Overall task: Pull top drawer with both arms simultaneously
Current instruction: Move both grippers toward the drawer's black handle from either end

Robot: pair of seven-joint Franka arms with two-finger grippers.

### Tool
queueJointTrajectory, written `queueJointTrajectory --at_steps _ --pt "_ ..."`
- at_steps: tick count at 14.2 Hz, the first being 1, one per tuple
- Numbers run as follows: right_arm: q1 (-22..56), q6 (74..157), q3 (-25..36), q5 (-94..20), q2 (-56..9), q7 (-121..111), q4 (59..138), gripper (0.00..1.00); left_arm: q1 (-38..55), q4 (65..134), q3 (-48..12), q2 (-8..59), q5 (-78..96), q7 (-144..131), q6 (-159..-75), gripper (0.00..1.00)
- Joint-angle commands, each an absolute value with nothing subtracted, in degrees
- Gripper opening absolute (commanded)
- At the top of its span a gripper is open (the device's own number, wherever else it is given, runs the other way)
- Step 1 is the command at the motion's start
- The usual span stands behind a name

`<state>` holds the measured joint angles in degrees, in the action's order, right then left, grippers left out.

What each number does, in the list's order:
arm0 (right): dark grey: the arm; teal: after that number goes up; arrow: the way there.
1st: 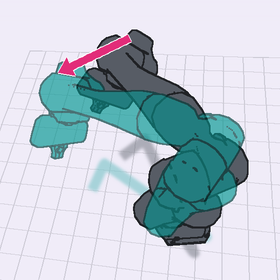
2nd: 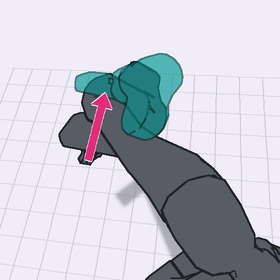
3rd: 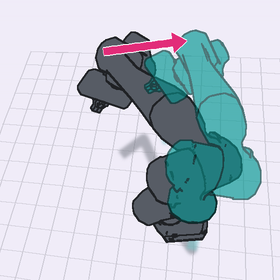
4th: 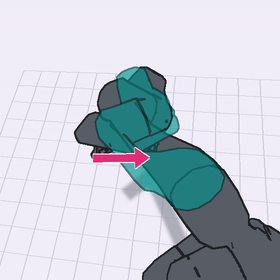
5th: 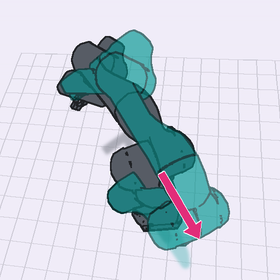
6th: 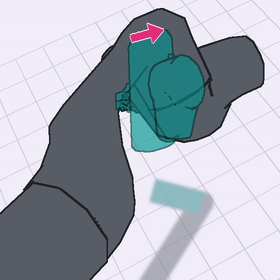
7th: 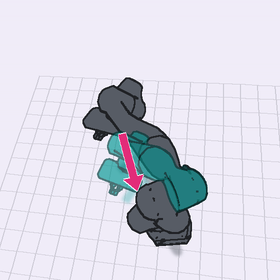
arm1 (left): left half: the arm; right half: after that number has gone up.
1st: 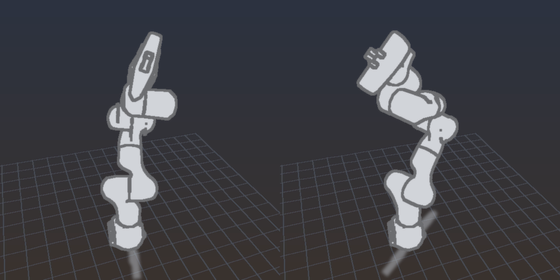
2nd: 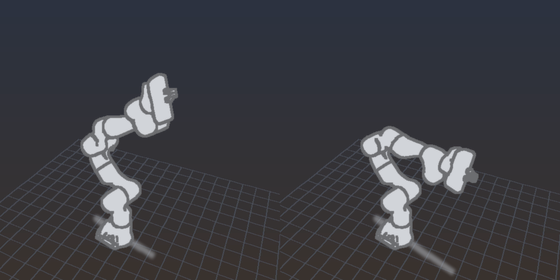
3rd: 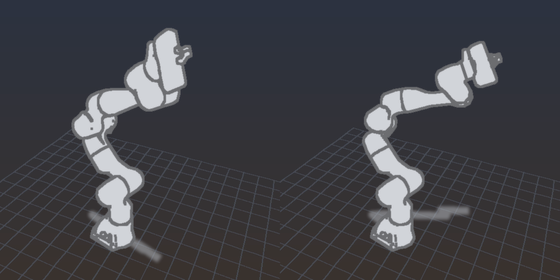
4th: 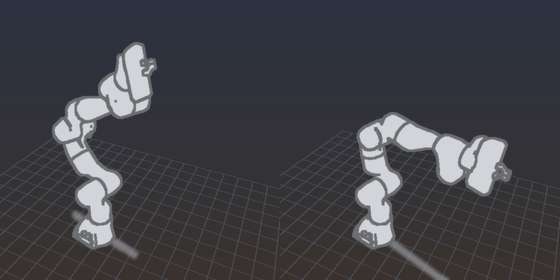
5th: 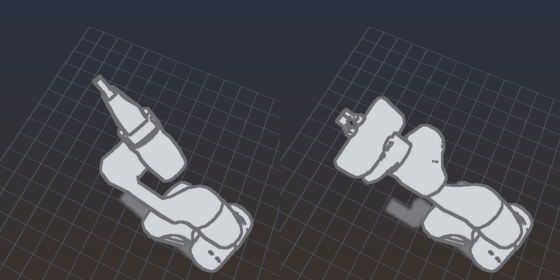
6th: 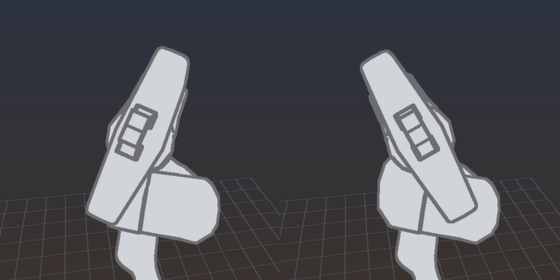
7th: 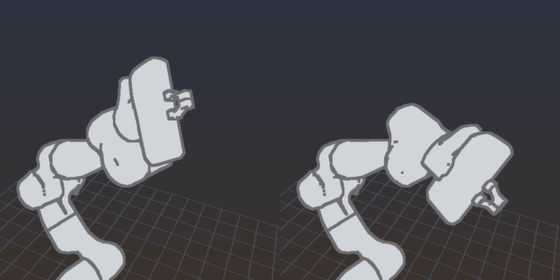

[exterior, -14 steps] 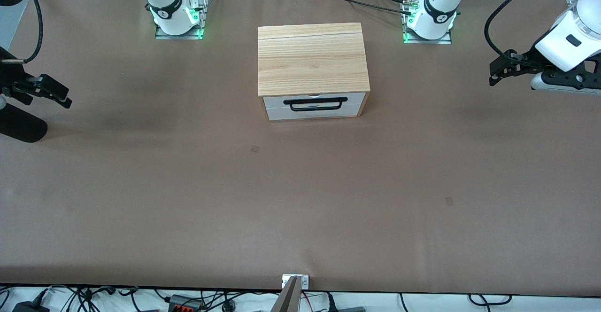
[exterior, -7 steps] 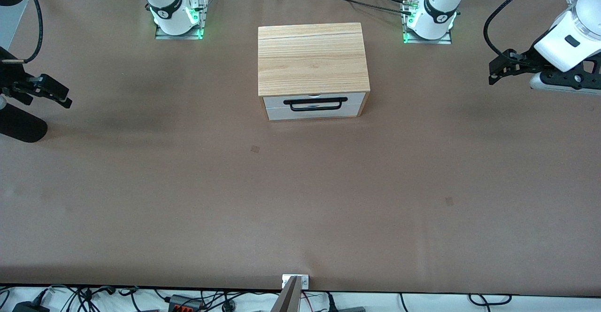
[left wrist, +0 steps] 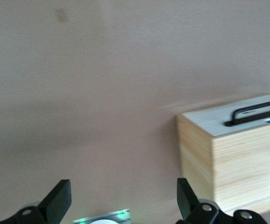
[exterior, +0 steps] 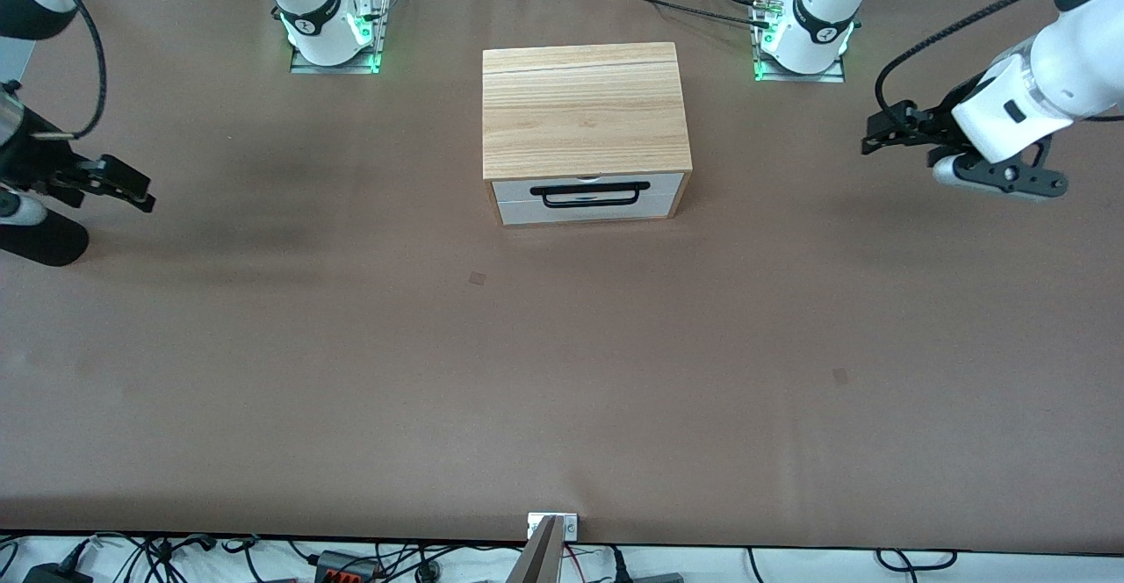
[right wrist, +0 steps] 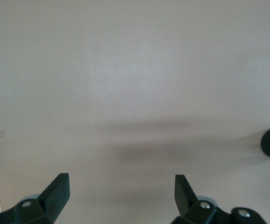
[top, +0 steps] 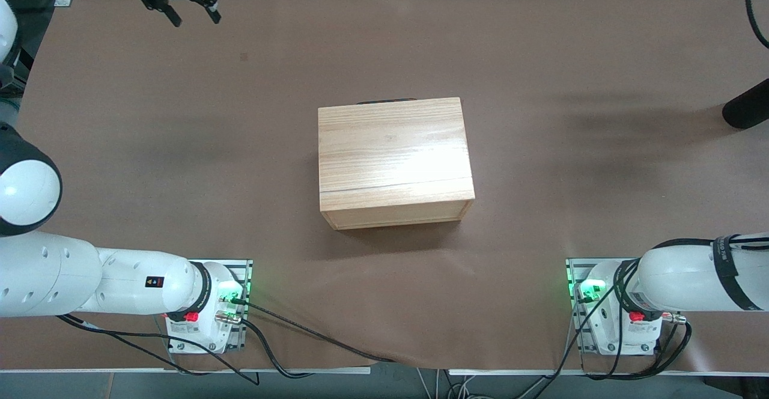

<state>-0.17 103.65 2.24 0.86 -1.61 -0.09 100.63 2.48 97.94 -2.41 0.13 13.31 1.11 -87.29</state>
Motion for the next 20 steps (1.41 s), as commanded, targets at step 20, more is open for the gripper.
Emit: queueJointTrajectory --at_steps 20 --pt "11.9 103.8 2.1 -69.9 -31.6 -27.4 97.7 1.0 4.7 115.1 -6.1 31.3 87.3 57.3 -92.1 1.0"
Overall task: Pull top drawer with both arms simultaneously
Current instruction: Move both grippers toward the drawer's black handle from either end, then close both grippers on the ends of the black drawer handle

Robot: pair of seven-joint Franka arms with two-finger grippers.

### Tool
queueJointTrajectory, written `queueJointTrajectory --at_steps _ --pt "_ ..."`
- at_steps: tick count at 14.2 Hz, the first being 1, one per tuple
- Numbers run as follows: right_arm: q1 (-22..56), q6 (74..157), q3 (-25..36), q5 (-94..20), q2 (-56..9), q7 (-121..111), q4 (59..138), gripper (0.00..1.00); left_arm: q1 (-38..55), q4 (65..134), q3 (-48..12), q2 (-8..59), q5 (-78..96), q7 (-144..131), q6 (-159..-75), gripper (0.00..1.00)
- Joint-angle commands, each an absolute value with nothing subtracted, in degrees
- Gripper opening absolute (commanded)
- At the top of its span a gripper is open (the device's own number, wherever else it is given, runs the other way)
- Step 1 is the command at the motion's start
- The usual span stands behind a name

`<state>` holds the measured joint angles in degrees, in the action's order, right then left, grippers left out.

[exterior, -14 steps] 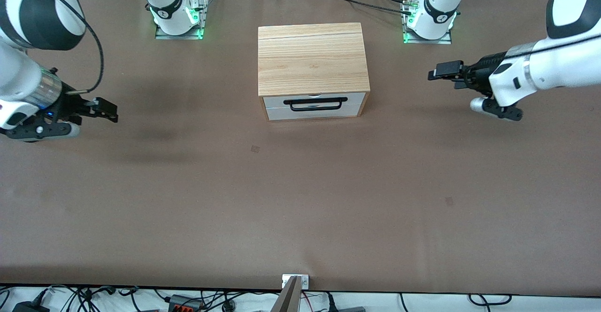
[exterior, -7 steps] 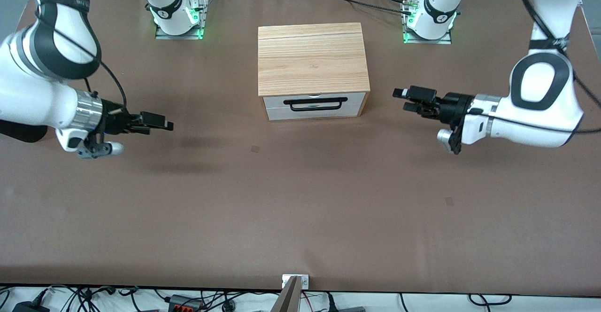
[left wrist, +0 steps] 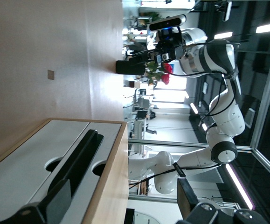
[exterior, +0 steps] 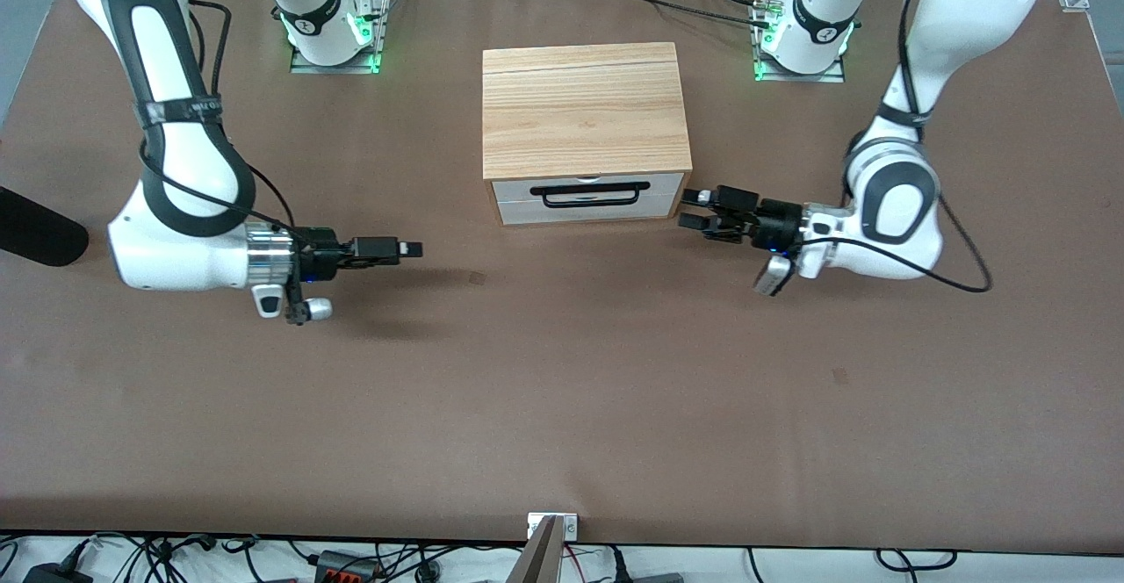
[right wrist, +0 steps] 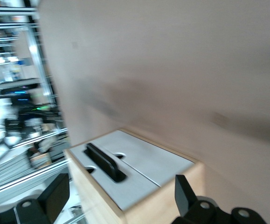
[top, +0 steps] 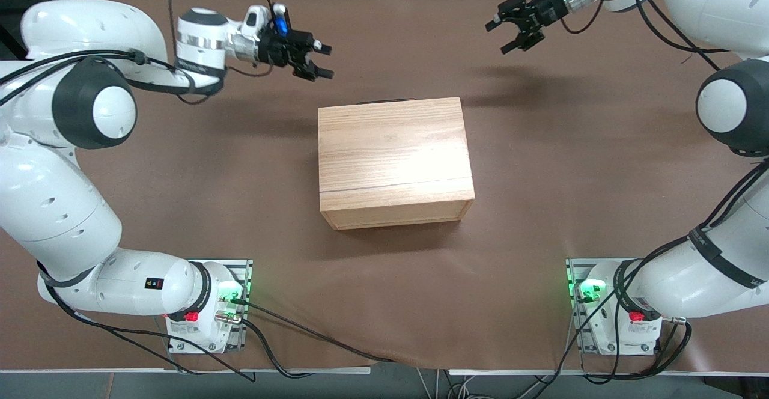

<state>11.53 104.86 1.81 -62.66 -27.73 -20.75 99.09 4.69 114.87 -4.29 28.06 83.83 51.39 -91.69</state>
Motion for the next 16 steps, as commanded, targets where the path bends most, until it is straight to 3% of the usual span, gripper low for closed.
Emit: queueJointTrajectory --at_steps 1,4,7,10,12,16 --pt "12.4 103.2 2.1 -73.8 -32.9 -30.9 97.8 1.0 4.7 115.2 -6.8 32.8 88.5 60.2 -92.1 1.0" --pt "13.2 95.5 2.1 -85.2 -39.0 -40.6 98.3 1.0 4.7 115.7 -9.3 36.6 92.7 67.1 -92.0 1.0" --pt "15.1 94.0 2.1 -88.9 -40.3 -47.9 101.2 1.0 5.1 116.6 -9.8 37.0 93.9 67.4 -92.0 1.0" --pt "18.1 94.3 1.7 -93.3 -40.3 -48.2 102.9 1.0 4.9 118.8 -9.8 37.2 94.2 70.2 -92.2 0.67" --pt "20.9 94.9 1.6 -97.5 -40.5 -50.3 104.0 1.0 4.7 120.2 -9.8 36.9 94.5 70.3 -92.1 0.57" --pt "23.6 95.0 1.5 -98.4 -42.2 -50.4 104.2 1.0 4.8 121.0 -9.8 37.0 94.5 70.4 -92.2 0.49"
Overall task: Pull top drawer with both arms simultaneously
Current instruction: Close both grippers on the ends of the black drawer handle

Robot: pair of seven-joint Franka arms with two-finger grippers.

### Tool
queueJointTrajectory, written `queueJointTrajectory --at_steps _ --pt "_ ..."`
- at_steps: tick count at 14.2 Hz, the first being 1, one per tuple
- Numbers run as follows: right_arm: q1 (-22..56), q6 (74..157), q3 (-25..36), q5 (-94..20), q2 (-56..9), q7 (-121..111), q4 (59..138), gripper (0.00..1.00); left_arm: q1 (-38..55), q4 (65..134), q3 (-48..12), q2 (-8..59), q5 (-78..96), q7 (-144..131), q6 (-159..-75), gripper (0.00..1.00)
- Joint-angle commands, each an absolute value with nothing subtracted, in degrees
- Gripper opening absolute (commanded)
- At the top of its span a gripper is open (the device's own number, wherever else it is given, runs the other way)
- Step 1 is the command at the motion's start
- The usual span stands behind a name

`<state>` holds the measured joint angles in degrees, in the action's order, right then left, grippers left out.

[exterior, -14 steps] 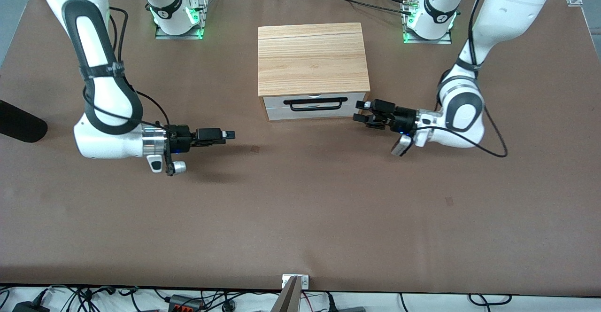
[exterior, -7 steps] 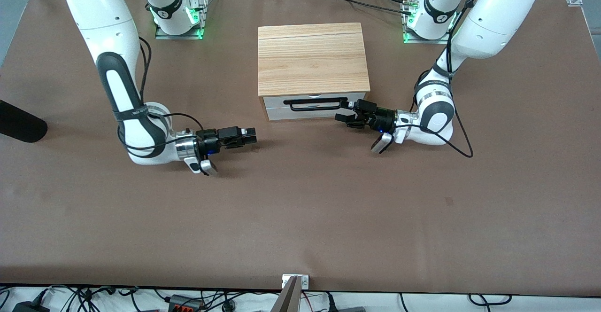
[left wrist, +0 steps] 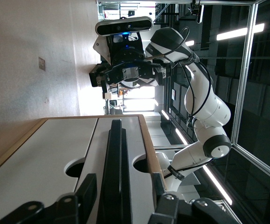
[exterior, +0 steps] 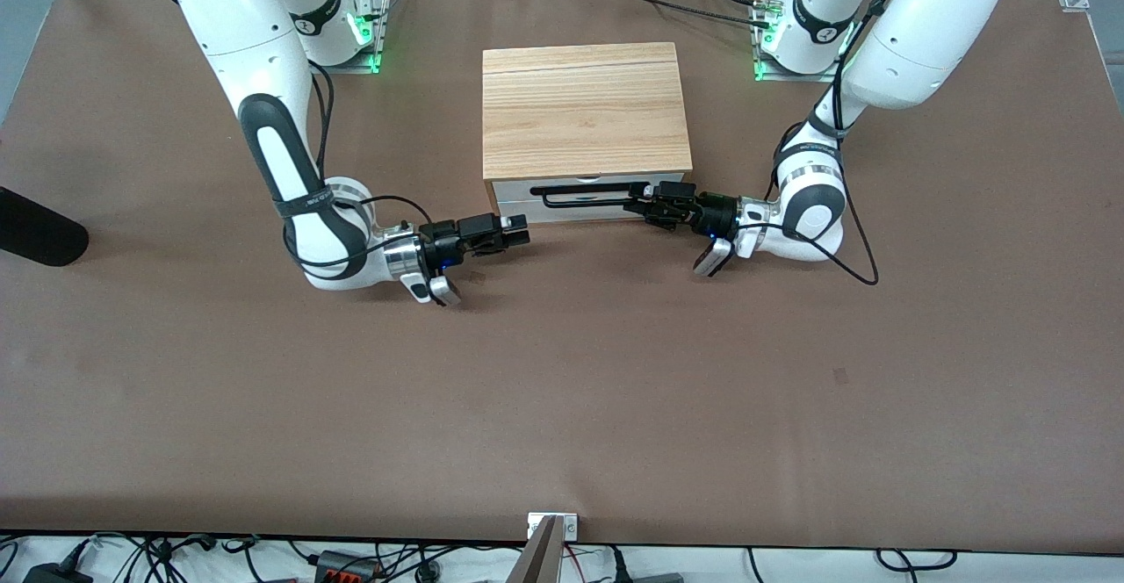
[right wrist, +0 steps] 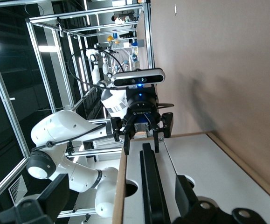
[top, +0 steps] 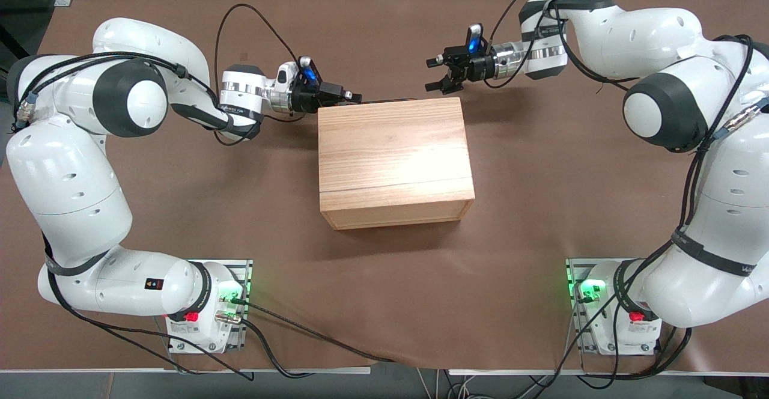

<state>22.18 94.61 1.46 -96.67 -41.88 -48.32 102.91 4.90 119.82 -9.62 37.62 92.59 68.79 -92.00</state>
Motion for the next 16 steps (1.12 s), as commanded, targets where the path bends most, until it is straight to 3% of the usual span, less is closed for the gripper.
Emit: queueJointTrajectory --at_steps 1,4,7,10,14,16 --pt "24.1 95.4 1.5 -98.4 -42.4 -50.3 104.3 1.0 4.9 121.1 -9.8 37.0 94.5 70.4 -92.3 0.46" --pt "25.0 95.4 1.5 -98.4 -42.1 -51.4 107.5 1.0 4.9 121.3 -9.8 37.1 94.5 70.4 -92.3 0.31" --pt "26.0 95.3 1.5 -98.4 -41.9 -54.8 108.7 0.94 4.9 121.2 -9.8 37.2 94.5 70.2 -92.3 0.18" --pt "27.2 95.5 1.5 -98.6 -41.9 -54.8 108.3 0.82 4.8 121.2 -9.8 37.1 94.5 70.0 -92.3 0.05" --pt "27.5 95.5 1.5 -99.8 -41.8 -54.8 108.2 0.74 4.7 121.2 -9.8 37.0 94.5 70.0 -92.3 0.03" --pt "27.7 95.5 1.5 -99.8 -41.8 -55.7 107.9 0.63 4.8 121.2 -9.8 37.1 94.4 70.1 -92.3 0.03"
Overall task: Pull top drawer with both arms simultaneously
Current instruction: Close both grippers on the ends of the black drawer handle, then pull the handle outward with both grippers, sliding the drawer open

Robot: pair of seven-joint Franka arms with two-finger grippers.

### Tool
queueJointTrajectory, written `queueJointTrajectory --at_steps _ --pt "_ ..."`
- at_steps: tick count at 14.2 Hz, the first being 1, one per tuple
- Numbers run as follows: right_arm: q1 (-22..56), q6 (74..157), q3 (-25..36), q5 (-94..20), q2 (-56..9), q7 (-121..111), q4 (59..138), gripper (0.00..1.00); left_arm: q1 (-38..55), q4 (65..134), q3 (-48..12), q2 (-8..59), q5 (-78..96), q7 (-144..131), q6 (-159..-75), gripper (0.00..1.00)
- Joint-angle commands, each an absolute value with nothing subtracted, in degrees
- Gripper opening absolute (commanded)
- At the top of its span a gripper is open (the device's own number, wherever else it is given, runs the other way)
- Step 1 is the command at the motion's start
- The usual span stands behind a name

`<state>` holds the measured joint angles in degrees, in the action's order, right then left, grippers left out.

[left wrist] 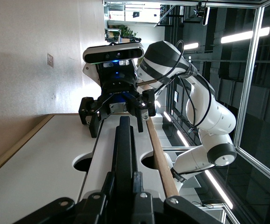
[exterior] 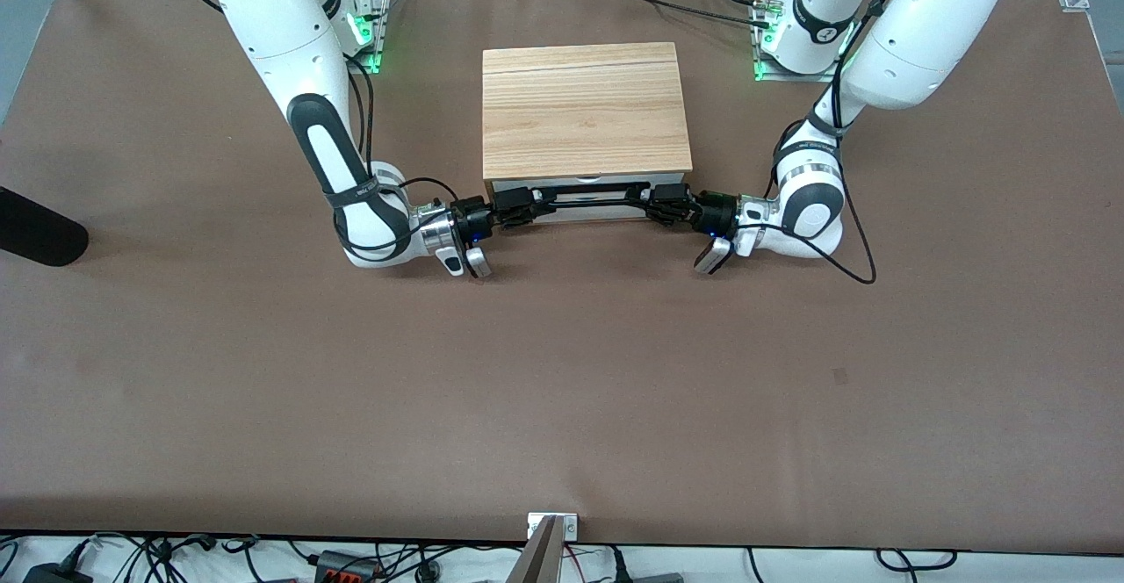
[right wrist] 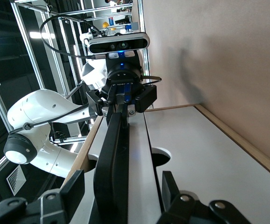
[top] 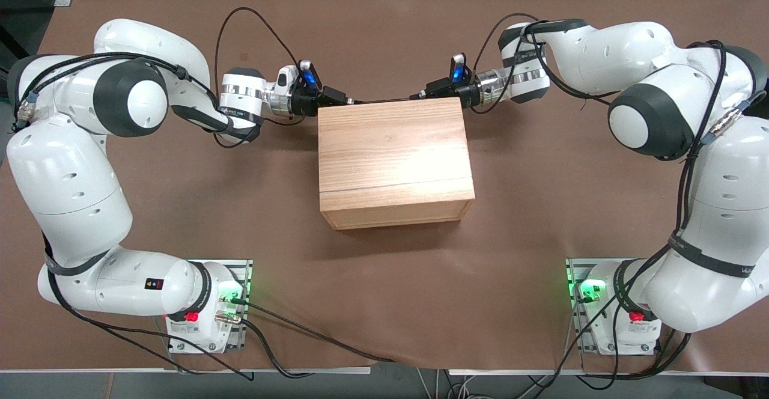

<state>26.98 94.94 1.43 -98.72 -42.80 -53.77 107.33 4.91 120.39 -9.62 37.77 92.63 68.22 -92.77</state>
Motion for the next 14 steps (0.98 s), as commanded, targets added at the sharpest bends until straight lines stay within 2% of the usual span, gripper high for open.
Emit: queueJointTrajectory --at_steps 1,2,3,6,8,14 --pt "27.9 95.5 1.5 -100.1 -41.8 -56.6 107.8 0.57 4.8 121.2 -9.8 37.1 94.4 70.2 -92.3 0.03" --pt "28.0 95.6 1.5 -100.0 -41.8 -59.6 107.7 0.44 4.8 121.2 -9.8 37.1 94.4 70.2 -92.3 0.03" --pt "28.0 95.5 1.5 -100.1 -41.9 -62.5 107.5 0.36 4.8 121.1 -9.8 37.1 94.4 70.2 -92.3 0.03" --pt "27.8 95.5 1.5 -100.1 -41.9 -62.7 107.5 0.18 4.8 121.0 -9.8 37.1 94.4 70.3 -92.3 0.03" --pt "27.7 95.5 1.5 -100.1 -41.9 -62.7 107.5 0.15 4.8 121.0 -9.8 37.1 94.4 70.3 -92.2 0.03" --pt "27.3 95.6 1.5 -100.2 -42.0 -62.7 106.1 0.13 4.7 120.8 -9.8 37.1 94.3 70.2 -92.2 0.01"
